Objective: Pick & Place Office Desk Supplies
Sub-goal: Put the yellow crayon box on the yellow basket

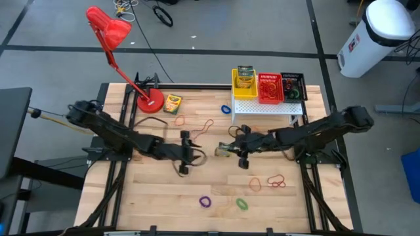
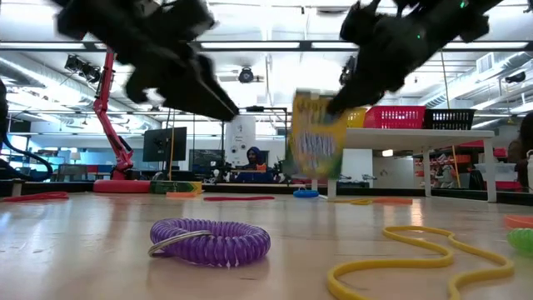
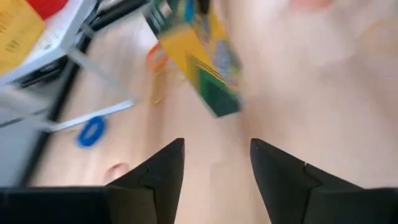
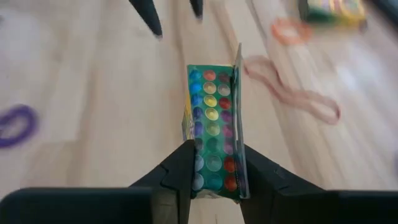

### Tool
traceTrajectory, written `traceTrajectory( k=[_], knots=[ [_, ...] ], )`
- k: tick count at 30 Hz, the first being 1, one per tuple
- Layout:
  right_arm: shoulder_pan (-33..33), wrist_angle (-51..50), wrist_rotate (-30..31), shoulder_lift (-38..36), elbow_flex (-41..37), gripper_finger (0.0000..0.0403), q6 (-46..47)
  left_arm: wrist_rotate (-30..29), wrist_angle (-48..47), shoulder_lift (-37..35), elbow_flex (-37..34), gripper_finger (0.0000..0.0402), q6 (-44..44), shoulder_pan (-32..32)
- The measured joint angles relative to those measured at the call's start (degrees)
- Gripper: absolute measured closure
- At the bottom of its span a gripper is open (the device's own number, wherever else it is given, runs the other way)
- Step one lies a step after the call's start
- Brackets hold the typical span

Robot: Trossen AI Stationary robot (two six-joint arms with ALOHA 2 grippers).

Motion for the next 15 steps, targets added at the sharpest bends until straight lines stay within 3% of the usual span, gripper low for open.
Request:
traceTrajectory(
  k=[4,9,15],
  knots=[
    [-2.5,-8.5,-0.6,-8.9,2.0,0.0298,-5.0,8.8,21.8,-5.7,-13.5,0.0215,-3.8,0.4],
    [-10.0,-28.2,1.6,-14.4,15.1,0.0298,-12.7,16.3,46.8,-6.4,-25.5,0.0229,-8.1,2.0],
    [-23.2,-40.1,1.3,-13.3,31.8,0.0298,-29.1,16.8,54.5,-6.1,-30.1,0.0236,-10.8,3.3]
  ],
)
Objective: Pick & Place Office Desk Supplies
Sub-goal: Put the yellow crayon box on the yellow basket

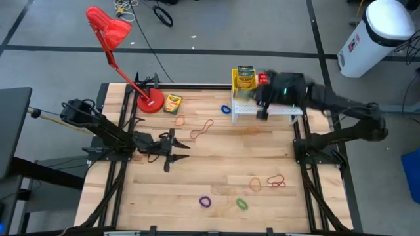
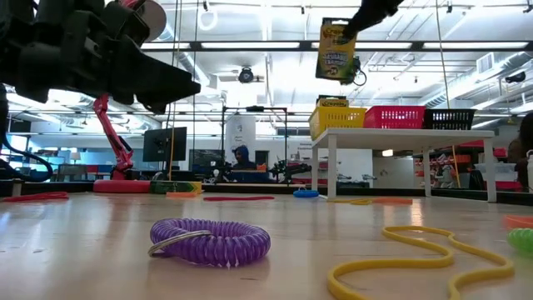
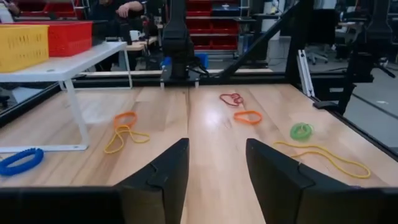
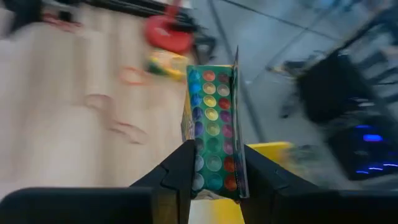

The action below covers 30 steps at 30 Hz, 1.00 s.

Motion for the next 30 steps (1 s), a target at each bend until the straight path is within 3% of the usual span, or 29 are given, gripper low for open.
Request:
traceTrajectory(
  k=[7,11,30],
  knots=[
    [-16.0,-1.3,-13.9,3.4,4.1,0.0298,-11.4,-0.5,-0.3,0.1,-0.2,0.0237,-0.3,-0.1],
    [-20.3,-2.0,-15.4,7.4,4.1,0.0298,-15.0,-0.6,-0.6,0.1,-0.2,0.0237,-0.3,-0.1],
    [-24.2,-0.6,-16.9,15.3,4.1,0.0298,-20.8,-0.7,-1.7,0.1,-0.2,0.0237,-1.6,-0.1]
  ],
)
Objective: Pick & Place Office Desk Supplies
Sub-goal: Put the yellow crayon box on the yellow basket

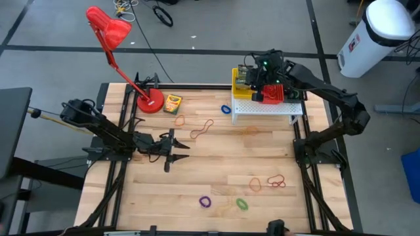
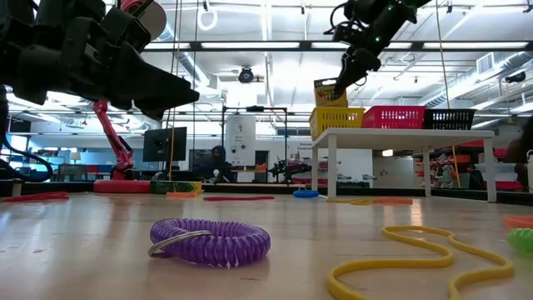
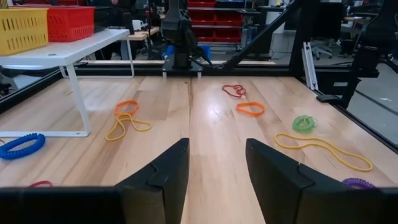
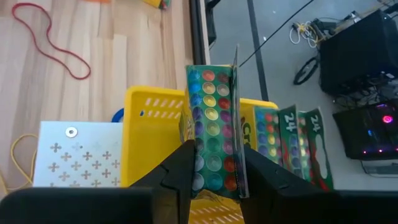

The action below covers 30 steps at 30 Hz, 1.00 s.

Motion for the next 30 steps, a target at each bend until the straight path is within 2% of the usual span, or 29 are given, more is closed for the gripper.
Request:
traceTrajectory(
  k=[16,30],
  knots=[
    [0.2,-1.8,4.5,0.0,0.0,0.0298,1.7,1.1,0.0,0.0,0.0,0.0237,-1.2,0.0],
    [0.2,0.6,2.7,0.0,0.0,0.0297,5.6,1.2,0.0,0.0,0.0,0.0237,-1.2,0.0]
  ],
)
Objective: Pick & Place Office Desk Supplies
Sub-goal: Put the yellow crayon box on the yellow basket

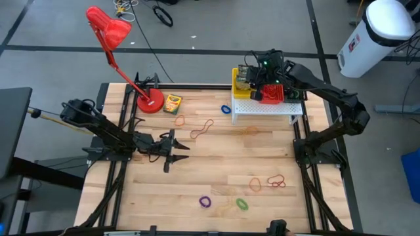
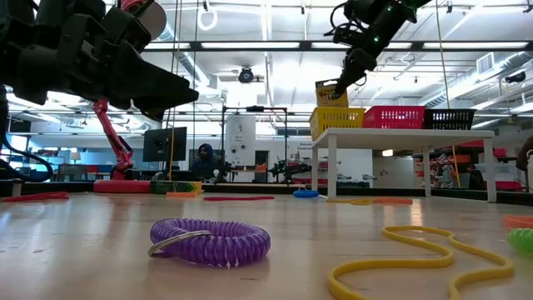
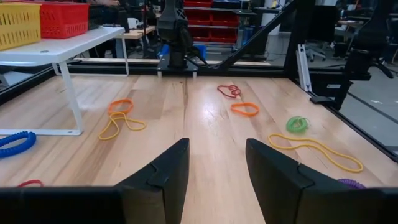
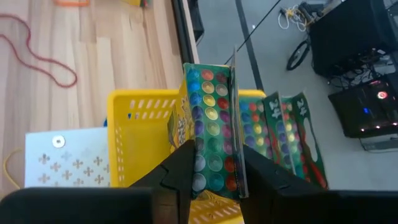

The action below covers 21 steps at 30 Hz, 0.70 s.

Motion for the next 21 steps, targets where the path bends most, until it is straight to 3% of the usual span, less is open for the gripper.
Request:
traceTrajectory(
  k=[7,15,21],
  knots=[
    [0.0,-0.3,-0.6,0.0,0.0,0.0289,0.9,0.9,0.0,0.0,0.0,0.0237,-0.1,0.0],
    [0.0,-0.1,2.8,0.0,0.0,0.0206,1.8,0.9,0.0,0.0,0.0,0.0237,-0.4,0.0],
    [0.4,0.8,5.5,-0.4,0.0,0.0178,1.8,0.9,0.0,0.0,0.0,0.0237,-0.4,0.0]
  ],
)
